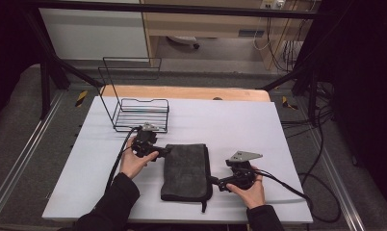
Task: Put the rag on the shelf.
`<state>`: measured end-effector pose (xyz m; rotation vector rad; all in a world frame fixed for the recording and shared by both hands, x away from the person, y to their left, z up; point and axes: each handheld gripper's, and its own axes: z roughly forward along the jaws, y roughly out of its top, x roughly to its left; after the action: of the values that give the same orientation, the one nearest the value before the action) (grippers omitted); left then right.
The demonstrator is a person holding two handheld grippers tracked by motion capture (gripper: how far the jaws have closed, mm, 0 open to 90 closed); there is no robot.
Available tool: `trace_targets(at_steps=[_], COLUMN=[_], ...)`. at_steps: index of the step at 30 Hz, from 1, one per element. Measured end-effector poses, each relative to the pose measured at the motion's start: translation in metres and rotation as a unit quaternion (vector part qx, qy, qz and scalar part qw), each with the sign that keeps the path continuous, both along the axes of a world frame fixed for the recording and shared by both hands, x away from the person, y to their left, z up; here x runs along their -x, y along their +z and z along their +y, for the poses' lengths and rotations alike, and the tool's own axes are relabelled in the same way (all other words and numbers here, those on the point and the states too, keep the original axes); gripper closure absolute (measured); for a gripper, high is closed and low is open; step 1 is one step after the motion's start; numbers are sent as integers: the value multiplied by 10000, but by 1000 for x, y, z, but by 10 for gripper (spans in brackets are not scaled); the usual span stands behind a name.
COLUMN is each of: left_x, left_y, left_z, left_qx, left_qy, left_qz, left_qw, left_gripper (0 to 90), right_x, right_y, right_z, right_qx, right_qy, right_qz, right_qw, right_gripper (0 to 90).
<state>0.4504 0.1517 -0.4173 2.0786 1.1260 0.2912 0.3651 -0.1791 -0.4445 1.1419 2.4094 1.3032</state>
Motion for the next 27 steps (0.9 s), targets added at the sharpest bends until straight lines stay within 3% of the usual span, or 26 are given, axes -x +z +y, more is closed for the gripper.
trace_targets(at_steps=[5,10,12,14,18,27], left_x=[-9,-11,-13,-13,-9,-5], left_y=[-8,-18,-20,-21,-21,-24], left_z=[-4,-9,-8,-9,-11,-14], left_qx=[-22,-160,-50,-13,-42,15], left_qy=[88,20,-1,-23,-107,-170], left_qz=[129,319,467,530,528,508], left_qw=[9999,9994,9989,9986,9985,9986], left_gripper=[344,423,503,524,630,741], right_x=[-1,-1,-1,-1,-3,-20], right_y=[0,0,0,0,1,8], right_z=[0,0,0,0,-1,1], right_qx=[16,30,11,14,-37,-269], right_qy=[-18,-31,-42,-31,-89,-320], right_qz=[-29,-4,-12,-27,-37,-110], right_qw=[10000,10000,10000,10000,9999,9991], right_gripper=[33,32,32,32,32,32])
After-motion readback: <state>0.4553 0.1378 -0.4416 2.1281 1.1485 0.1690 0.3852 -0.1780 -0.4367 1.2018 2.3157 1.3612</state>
